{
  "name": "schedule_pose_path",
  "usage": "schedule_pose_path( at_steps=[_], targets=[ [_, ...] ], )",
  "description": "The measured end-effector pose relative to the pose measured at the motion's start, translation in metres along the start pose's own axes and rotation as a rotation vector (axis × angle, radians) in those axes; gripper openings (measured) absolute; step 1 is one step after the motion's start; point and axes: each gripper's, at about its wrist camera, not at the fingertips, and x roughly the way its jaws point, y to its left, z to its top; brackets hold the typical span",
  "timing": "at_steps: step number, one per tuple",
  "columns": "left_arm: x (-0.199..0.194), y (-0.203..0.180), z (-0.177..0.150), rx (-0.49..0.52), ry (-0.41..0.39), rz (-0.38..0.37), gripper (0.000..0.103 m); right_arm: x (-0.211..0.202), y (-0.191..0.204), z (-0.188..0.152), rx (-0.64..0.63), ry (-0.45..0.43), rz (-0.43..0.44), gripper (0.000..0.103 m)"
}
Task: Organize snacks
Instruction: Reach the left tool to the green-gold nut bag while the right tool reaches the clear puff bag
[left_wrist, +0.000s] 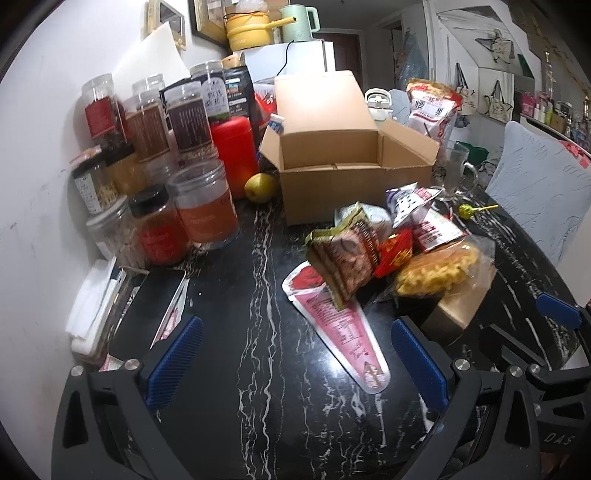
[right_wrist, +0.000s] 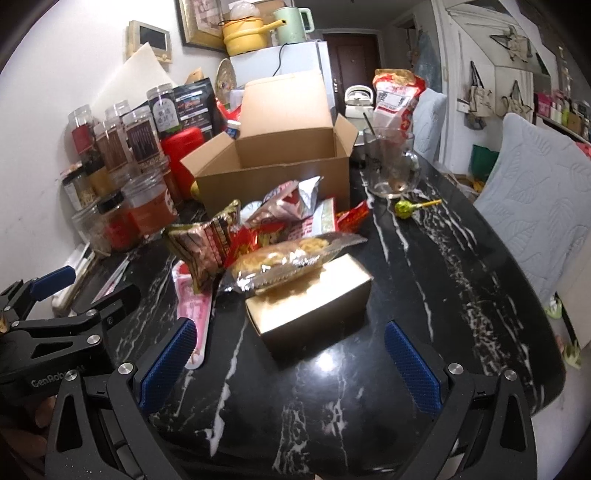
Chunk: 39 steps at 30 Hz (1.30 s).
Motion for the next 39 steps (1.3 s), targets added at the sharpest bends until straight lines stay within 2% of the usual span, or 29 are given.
schedule_pose_path(
  at_steps=[4,11,23,31,39],
  targets=[
    [0.01,0.003,-0.004,-0.017,0.009,-0.013,0.103,0.01,0.001,-0.004,0.004,0.007,-0.002,0.103],
    [0.025,0.011,0.0,-0.055,0.044,-0.056,0.103,0.013,-0.004,0.001,0.017,-0.037,0.0,0.103],
    [0.044,0.018,0.026,-0.071,0.056,-0.074,0.103,0.041,-0.008,0.021,0.027,-0.047,0.071,0.103],
    [0.07,0.019,0.042,-0.07,0.077,-0.098,0.103,0.068,-0.007,0.035,-0.002,-0.042,0.107,0.103],
    [0.085,0.019,0.057,-0.074,0.083,-0.138,0.103,0.083,-0.011,0.043,-0.035,-0.061,0.102,0.103]
  ],
)
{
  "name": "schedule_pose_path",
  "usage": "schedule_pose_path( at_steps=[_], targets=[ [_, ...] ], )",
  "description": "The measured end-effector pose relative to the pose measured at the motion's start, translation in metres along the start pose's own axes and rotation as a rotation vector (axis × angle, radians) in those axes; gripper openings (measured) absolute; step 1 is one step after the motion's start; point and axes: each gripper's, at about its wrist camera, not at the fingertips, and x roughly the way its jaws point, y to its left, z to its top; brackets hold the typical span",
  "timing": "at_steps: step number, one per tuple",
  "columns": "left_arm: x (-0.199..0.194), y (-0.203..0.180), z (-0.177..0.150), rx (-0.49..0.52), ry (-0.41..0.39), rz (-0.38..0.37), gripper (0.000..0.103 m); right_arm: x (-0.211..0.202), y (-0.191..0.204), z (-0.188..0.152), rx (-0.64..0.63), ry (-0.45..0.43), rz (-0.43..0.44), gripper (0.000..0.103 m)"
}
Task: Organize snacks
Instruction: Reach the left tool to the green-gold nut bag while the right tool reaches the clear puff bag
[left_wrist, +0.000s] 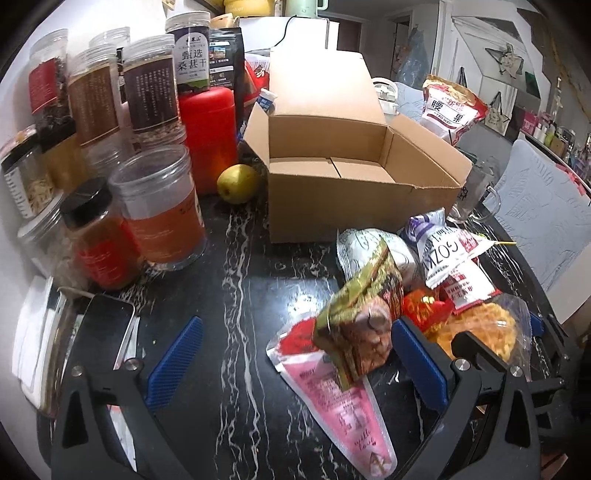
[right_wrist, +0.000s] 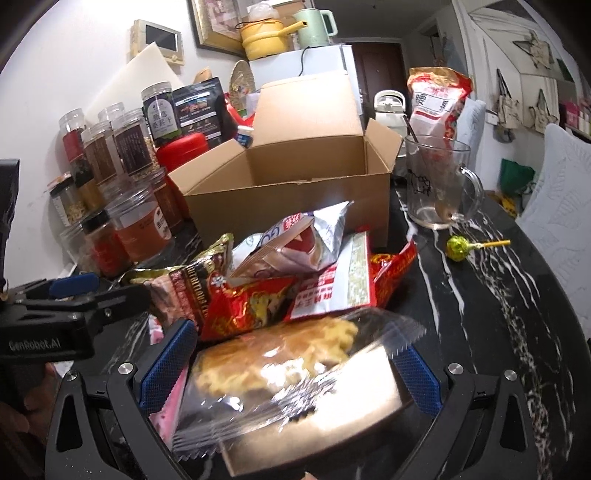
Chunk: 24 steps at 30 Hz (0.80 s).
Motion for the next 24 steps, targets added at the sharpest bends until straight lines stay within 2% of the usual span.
schedule_pose_path(
  at_steps=[2,3,8,9,14,17,20,24],
  targets=[
    [0.0,0.001,0.003,0.002,-0.006,-0.001,0.103,0.0,-0.001,-0.001,0.007,-0.01,0.009,0.102],
    [0.001,0.001,0.005,0.003,-0.01,-0.005,0.103,0.0,-0.001,-0.001,0.005,-0.011,0.006,0.093],
    [0.004,-0.002,0.007,0.005,-0.017,-0.045,0.103,-0.002,-0.001,-0.002,-0.019,0.003,-0.005,0.074],
    [0.006,-0.003,0.007,0.004,-0.019,-0.057,0.103,-0.003,-0.003,-0.002,-0.011,0.007,0.004,0.067],
    [0.018,-0.01,0.003,0.011,0.003,-0.075,0.103,-0.01,-0.018,0.0,0.087,0.012,0.094,0.057],
    [0.023,-0.013,0.001,0.014,0.001,-0.114,0.102,-0.015,-0.025,0.001,0.102,0.007,0.095,0.054],
    [0.031,-0.013,0.002,-0.014,0.015,-0.168,0.09,-0.018,-0.028,0.003,0.097,0.004,0.082,0.054],
    [0.042,-0.017,0.002,-0.015,0.045,-0.193,0.073,-0.02,-0.031,0.003,0.101,0.006,0.081,0.054]
  ],
)
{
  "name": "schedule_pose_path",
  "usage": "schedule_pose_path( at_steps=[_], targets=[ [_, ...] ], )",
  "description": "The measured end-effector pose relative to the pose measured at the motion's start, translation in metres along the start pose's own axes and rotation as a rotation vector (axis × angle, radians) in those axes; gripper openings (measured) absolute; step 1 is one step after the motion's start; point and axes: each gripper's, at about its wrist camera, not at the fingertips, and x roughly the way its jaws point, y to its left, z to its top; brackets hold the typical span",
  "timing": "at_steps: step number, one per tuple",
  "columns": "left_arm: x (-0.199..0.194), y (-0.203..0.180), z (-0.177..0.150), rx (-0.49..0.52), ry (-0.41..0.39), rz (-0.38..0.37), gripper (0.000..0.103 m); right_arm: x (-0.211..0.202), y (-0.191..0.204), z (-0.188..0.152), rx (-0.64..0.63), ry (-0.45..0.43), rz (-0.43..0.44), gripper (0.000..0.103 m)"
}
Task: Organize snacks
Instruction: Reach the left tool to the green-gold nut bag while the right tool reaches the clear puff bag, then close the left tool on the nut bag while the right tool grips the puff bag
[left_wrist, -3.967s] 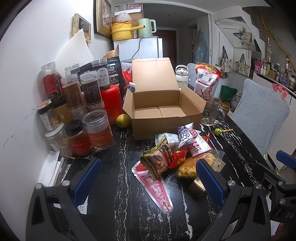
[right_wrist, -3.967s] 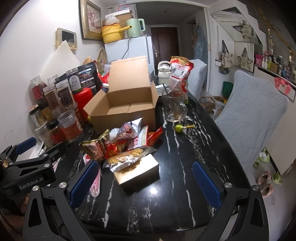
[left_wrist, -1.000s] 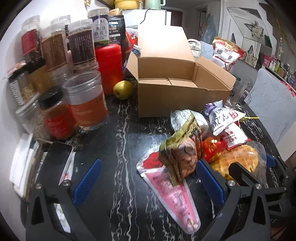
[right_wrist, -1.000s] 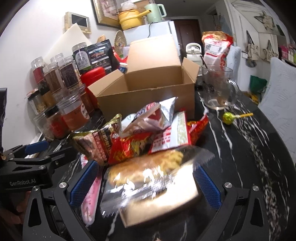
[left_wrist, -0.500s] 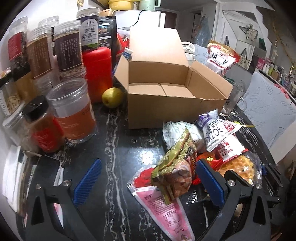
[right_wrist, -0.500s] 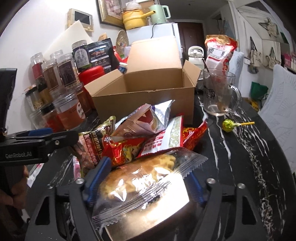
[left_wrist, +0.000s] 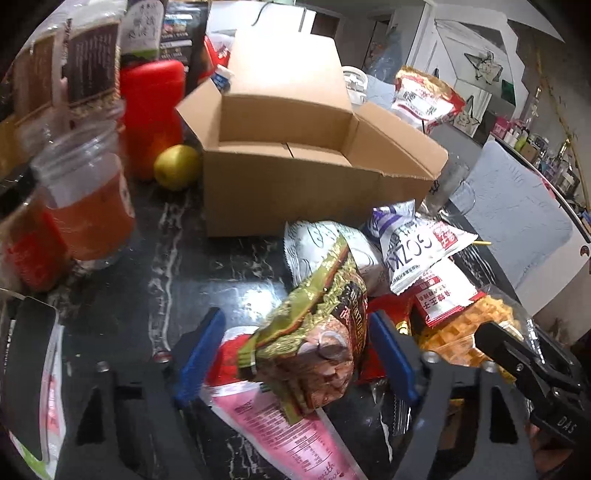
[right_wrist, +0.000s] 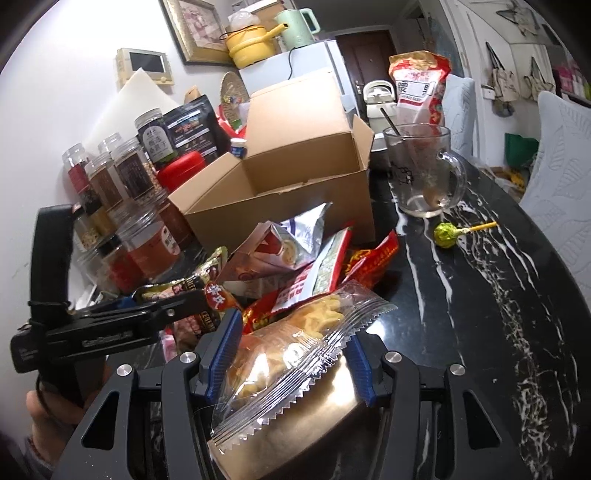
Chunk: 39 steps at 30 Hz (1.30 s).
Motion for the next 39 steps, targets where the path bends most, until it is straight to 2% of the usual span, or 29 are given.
schedule_pose_path(
  at_steps=[2,9,15,19,26,31,34,36,39],
  targets=[
    [0.001,-0.005,-0.001,0.02,-0.004,-0.005,0.066,0.0,-0.001,0.0,-0.005,0.003,-0.007,0.054],
    [-0.012,-0.039,-0.005,0.201,-0.091,0.03,0.066,0.001,0.001,0.001,-0.03,0.007,-0.015,0.054],
    [0.005,-0.033,-0.006,0.166,-0.032,0.0,0.065,0.003,-0.001,0.002,-0.023,0.018,-0.009,0.057],
    [0.013,-0.031,-0.013,0.169,-0.022,0.033,0.051,0.006,0.001,0.001,-0.03,0.042,-0.024,0.061],
    [0.01,-0.027,-0.016,0.162,-0.029,0.021,0.044,0.015,0.003,-0.003,-0.035,0.068,-0.06,0.061],
    [-0.001,-0.024,-0.015,0.13,-0.059,0.018,0.039,0.009,0.006,-0.004,-0.042,0.048,-0.063,0.043],
    [-0.007,-0.024,-0.013,0.121,-0.074,0.015,0.035,0.001,0.006,-0.003,-0.032,0.019,-0.065,0.029],
    [-0.01,-0.025,-0.012,0.119,-0.079,0.01,0.031,-0.004,0.006,-0.001,-0.031,0.002,-0.061,0.027],
    [-0.011,-0.026,-0.013,0.126,-0.077,0.005,0.031,-0.008,0.008,0.001,-0.037,-0.011,-0.066,0.026]
  ],
)
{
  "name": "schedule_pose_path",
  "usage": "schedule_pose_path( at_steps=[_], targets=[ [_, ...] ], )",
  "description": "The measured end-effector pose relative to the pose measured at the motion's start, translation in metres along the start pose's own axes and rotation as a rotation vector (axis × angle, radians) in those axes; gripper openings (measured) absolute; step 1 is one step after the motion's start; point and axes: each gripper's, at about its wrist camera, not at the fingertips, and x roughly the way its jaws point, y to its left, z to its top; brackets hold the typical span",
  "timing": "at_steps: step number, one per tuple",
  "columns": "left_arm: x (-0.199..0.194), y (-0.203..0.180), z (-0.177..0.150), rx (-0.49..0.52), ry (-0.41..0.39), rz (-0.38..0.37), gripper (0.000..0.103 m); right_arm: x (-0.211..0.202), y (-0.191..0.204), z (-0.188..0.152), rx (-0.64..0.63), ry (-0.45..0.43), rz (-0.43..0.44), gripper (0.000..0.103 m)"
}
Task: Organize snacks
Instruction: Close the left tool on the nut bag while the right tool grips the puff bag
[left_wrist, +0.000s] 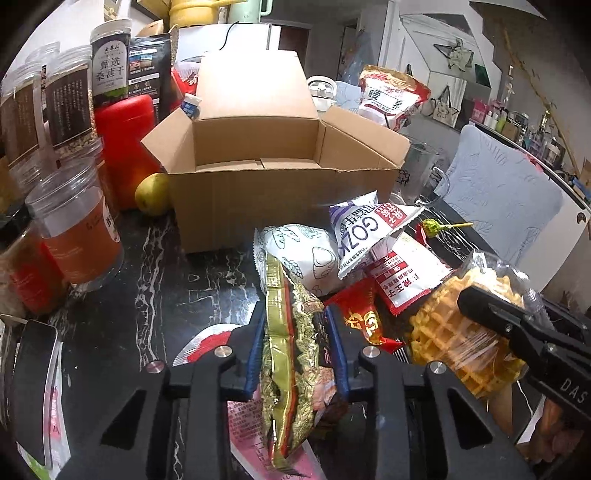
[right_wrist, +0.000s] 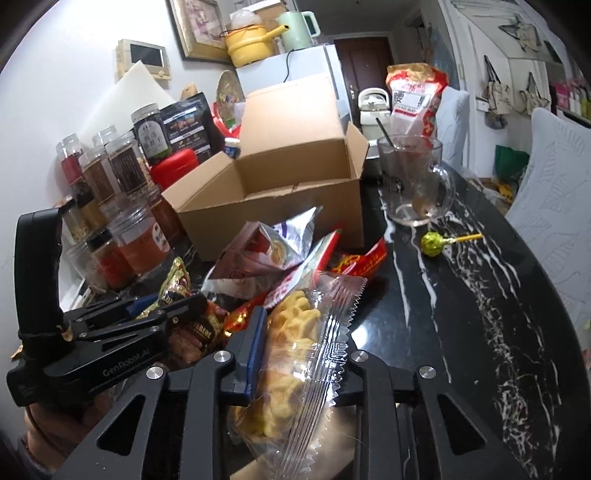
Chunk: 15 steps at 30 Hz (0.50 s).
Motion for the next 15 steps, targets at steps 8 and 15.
schedule_pose_path(
  at_steps=[8,15],
  targets=[
    [0.0,-0.014,-0.005,0.077,-0.013,0.032,0.031,-0.009,0.013,0.004,-0.052,-0.039,0.008,0.025],
    [0.004,-0.022,-0.008,0.132,-0.037,0.071,0.032,-0.003,0.016,0.0,-0.076,-0.022,0.005,0.025]
  ],
)
